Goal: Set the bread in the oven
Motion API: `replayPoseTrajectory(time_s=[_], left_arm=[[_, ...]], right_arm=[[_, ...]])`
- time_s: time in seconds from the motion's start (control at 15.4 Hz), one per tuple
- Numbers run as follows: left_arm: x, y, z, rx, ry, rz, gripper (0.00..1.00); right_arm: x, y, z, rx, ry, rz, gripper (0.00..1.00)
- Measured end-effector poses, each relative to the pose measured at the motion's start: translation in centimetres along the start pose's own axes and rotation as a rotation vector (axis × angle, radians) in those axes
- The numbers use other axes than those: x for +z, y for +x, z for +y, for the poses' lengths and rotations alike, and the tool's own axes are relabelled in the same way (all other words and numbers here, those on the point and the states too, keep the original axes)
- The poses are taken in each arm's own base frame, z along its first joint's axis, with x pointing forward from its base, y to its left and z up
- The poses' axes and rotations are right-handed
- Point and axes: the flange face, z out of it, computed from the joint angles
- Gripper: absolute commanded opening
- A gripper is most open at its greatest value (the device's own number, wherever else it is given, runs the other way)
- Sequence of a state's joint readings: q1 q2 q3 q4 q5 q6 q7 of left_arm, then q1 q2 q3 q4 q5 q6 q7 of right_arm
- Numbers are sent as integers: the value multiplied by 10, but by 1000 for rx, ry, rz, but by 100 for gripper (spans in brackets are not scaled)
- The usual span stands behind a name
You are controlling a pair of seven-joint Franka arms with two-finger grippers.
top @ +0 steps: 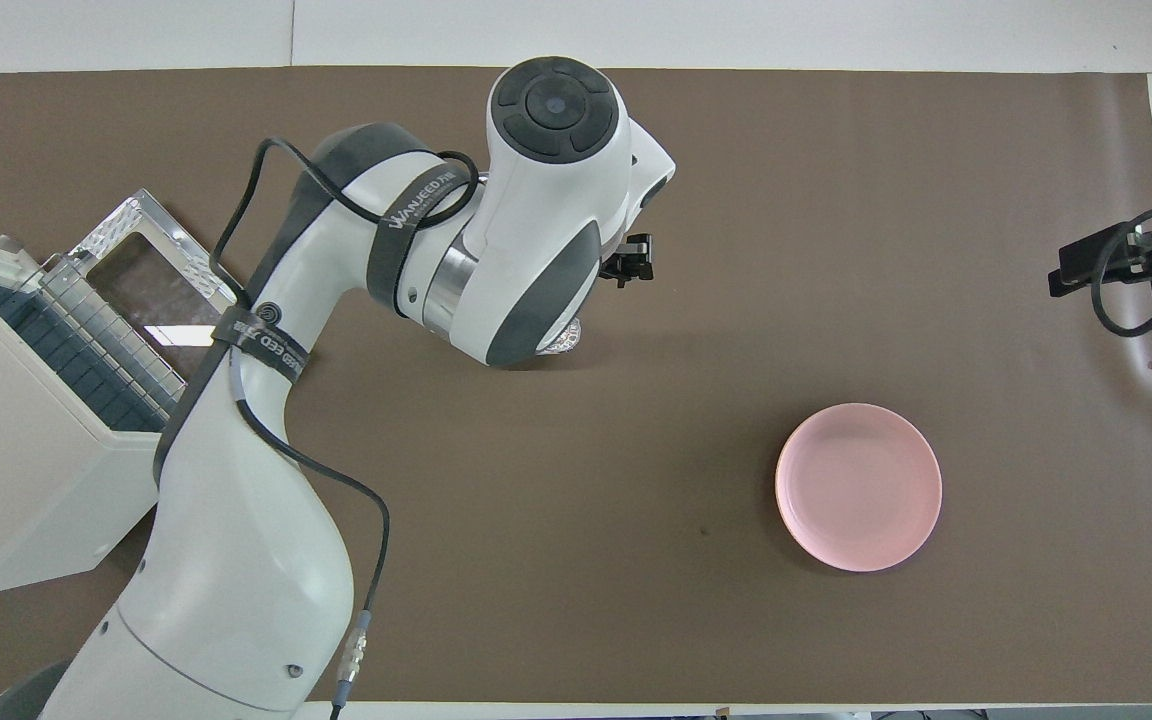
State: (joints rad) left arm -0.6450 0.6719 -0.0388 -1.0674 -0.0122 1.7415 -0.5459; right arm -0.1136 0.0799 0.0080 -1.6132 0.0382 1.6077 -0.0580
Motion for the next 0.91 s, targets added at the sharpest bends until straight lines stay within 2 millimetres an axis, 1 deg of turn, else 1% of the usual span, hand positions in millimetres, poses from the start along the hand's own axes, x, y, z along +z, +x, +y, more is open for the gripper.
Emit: replayPoseTrajectory(time_s=[0.07,0.13,0.2,0.26,0.33,0.39,0.46,0.59,0.78,0.91], left_arm=[[15,1,6,2,9,0,100],[27,3,9,4,17,3,100],[35,4,10,5,24,4,100],[41,8,9,3,24,16,100],[43,11,9,2,14,38,100],[46,12,9,2,13,44,100],[49,12,8,2,18,46,100],[61,13,6,12,47,51,100],[84,15,4,16,70,45,100],[91,19,0,11,67,55,100]], right_arm=[[0,-13,-4,15,-1,1,100],[0,-24,-10,31,-2,1,100],[-1,-33,-20,42,-4,2,100],[-2,-43,-46,44,-9,5,100],[-1,-46,-61,40,-11,4,100],[1,-47,-69,38,-13,2,100],[2,-48,-73,38,-13,0,100],[3,-47,-72,40,-13,7,100],[-1,-40,-66,51,-9,63,100],[-3,-35,-60,56,-29,95,100]])
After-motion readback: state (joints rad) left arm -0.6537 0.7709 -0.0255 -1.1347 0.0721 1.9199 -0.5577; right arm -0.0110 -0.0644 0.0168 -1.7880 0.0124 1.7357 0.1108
